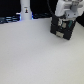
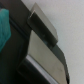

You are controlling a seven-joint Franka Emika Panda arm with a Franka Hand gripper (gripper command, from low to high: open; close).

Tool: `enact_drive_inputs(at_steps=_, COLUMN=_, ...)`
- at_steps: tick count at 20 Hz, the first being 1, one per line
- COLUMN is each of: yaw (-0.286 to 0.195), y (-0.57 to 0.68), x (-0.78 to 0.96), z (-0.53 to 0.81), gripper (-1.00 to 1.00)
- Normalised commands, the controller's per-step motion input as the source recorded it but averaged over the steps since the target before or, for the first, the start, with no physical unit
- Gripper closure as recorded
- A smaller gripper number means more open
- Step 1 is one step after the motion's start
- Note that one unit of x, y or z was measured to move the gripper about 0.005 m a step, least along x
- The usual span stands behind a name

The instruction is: Open the kcup holder, insert the kcup into the holder, and close the kcup holder

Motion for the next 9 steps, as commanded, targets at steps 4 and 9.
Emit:
enact_drive_inputs(at_steps=4, yaw=0.003, y=0.0, x=0.04, z=0.12, gripper=-1.0)
enact_drive_inputs(at_steps=9, yaw=0.008, y=-0.01, x=0.01, z=0.02, gripper=-1.0)
